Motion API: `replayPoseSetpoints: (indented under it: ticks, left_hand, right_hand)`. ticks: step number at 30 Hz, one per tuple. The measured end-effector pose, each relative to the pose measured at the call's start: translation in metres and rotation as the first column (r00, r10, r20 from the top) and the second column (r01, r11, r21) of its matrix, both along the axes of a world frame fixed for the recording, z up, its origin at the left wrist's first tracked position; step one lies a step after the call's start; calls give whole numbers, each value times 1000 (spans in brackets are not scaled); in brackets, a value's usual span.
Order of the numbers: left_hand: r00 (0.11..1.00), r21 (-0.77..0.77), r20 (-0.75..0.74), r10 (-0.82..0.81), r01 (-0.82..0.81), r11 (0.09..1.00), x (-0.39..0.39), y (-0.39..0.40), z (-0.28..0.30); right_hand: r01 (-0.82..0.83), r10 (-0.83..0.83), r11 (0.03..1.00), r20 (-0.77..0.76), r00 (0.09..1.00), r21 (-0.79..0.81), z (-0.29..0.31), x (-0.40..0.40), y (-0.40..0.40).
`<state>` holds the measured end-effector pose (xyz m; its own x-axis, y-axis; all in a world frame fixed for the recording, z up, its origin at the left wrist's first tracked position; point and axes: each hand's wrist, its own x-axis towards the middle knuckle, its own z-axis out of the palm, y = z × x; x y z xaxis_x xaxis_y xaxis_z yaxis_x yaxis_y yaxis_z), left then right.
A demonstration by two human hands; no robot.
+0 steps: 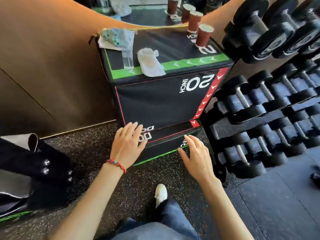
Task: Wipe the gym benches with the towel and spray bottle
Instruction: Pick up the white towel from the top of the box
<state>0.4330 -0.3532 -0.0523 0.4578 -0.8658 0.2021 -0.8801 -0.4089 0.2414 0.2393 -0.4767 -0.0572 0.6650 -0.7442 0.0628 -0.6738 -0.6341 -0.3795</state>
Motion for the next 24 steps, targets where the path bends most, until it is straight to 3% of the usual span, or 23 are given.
replayPoseSetpoints:
  ticks: [9,18,24]
  left_hand:
    - [987,-50,-3,161,-161,986,66,-101,31]
    - [980,-12,-2,197,-197,980,143,-139,26]
    - [983,-2,-18,183,-183,983,178,-143,25]
  right_hand:
    - [-161,159,987,75,984,20,31,104,-130]
    - [-145,126,985,185,975,89,38,204,-180]
    - [-52,13,981,200,980,189,45,276,-207]
